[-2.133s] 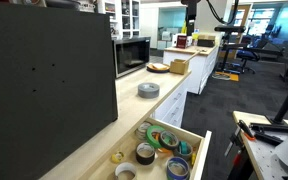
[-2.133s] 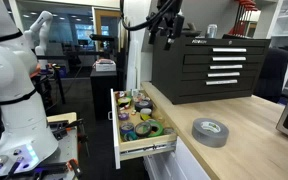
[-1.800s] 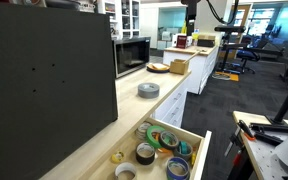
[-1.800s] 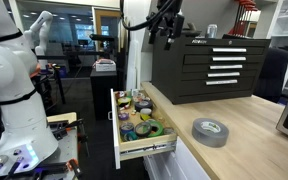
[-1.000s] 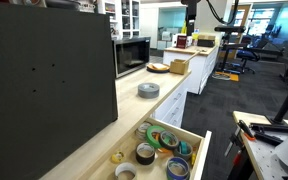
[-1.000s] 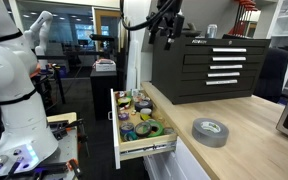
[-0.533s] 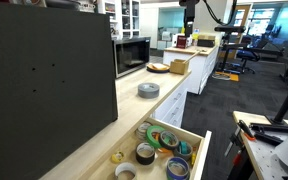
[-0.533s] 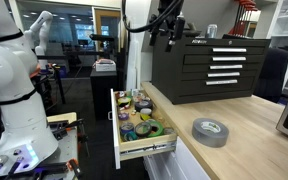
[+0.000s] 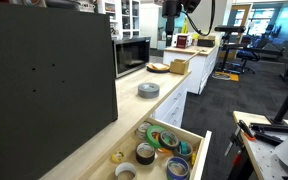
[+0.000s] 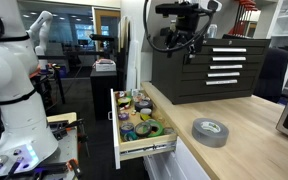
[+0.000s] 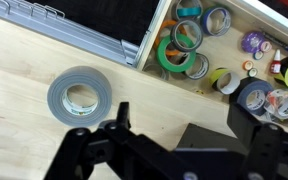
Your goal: Pick up the gray masking tape and put it in the open drawer
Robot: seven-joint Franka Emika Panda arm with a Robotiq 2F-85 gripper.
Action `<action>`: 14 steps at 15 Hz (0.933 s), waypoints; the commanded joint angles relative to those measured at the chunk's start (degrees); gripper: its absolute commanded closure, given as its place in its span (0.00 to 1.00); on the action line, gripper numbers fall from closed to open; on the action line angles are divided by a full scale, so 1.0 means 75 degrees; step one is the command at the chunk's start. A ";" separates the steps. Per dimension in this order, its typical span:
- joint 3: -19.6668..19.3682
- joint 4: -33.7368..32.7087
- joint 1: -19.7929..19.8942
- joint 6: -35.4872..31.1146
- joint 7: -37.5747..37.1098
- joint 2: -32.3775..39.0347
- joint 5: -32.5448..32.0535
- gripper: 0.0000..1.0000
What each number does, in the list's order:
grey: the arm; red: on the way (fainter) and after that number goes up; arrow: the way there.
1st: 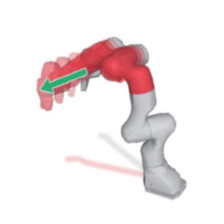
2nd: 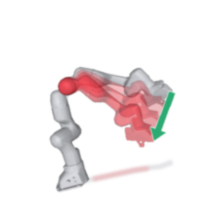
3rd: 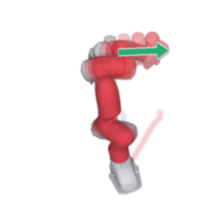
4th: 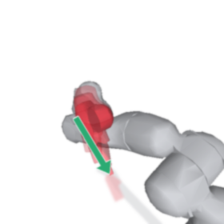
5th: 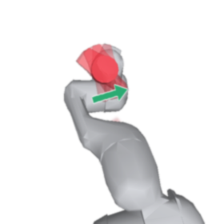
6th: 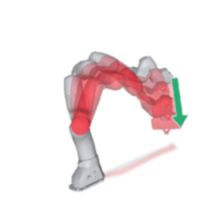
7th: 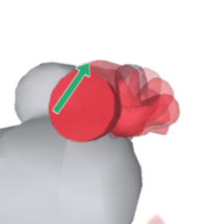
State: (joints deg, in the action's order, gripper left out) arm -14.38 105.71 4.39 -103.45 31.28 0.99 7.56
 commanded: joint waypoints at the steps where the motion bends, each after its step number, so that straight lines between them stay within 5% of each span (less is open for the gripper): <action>1: 0.0296 -0.0473 0.0339 -0.0527 0.0585 0.0657 -0.0074 0.00; 5: 0.0510 -0.0460 0.0475 -0.1413 0.0750 0.1096 -0.0275 0.00; 14: 0.0663 -0.0108 0.0570 -0.1548 0.0645 0.1053 -0.0313 0.00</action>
State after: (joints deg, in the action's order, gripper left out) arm -10.94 103.47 7.26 -112.51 35.91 8.61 6.56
